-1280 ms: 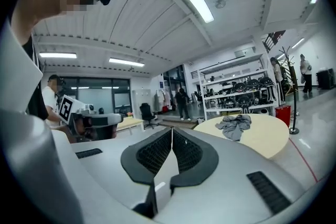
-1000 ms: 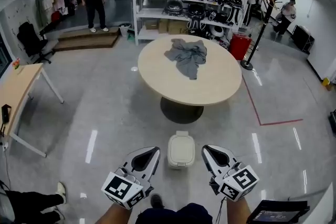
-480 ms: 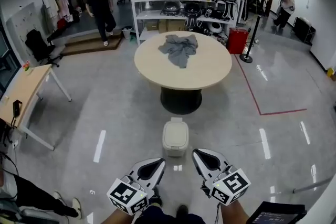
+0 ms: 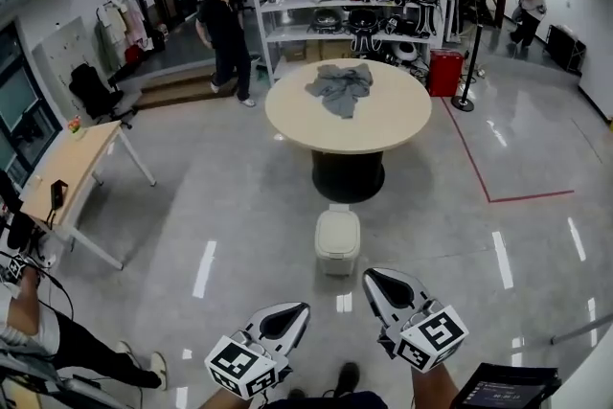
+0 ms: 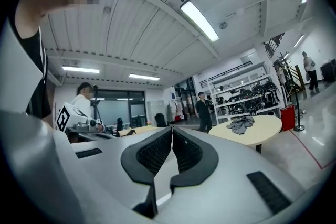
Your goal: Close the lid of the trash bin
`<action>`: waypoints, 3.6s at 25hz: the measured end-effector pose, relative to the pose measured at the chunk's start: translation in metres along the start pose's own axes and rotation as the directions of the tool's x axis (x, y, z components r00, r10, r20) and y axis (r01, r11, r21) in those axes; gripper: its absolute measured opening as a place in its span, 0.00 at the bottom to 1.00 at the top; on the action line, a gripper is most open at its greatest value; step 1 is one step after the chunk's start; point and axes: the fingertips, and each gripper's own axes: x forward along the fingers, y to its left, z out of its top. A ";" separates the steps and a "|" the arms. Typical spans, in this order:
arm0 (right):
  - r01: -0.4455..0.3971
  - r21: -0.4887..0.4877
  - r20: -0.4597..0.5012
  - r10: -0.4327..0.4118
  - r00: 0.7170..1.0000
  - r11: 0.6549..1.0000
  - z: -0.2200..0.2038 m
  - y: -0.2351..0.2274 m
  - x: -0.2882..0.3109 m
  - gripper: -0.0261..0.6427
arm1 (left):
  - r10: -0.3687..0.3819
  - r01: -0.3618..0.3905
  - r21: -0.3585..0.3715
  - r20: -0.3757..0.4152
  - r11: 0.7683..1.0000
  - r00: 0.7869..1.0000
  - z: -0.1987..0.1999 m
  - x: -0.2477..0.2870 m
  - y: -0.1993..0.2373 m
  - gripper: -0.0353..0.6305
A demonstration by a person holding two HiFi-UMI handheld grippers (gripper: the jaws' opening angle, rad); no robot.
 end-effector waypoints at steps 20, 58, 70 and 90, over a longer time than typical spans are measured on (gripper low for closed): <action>0.079 -0.053 -0.043 -0.082 0.996 0.995 -0.035 0.247 -0.083 0.06 | -0.019 0.022 -0.014 0.168 1.000 0.986 -0.037 -0.247 -0.038 0.06; 0.187 -0.053 0.037 -0.185 0.982 0.981 -0.043 0.396 -0.441 0.05 | 0.043 -0.049 0.031 0.161 0.998 0.986 -0.106 -0.411 -0.356 0.05; 0.206 -0.058 0.019 -0.205 0.979 0.977 -0.032 0.423 -0.443 0.05 | 0.029 -0.035 0.028 0.203 0.999 0.979 -0.093 -0.438 -0.358 0.06; 0.198 -0.087 0.040 -0.195 0.980 0.976 -0.023 0.417 -0.449 0.05 | 0.076 -0.092 0.065 0.215 0.994 0.974 -0.089 -0.437 -0.360 0.06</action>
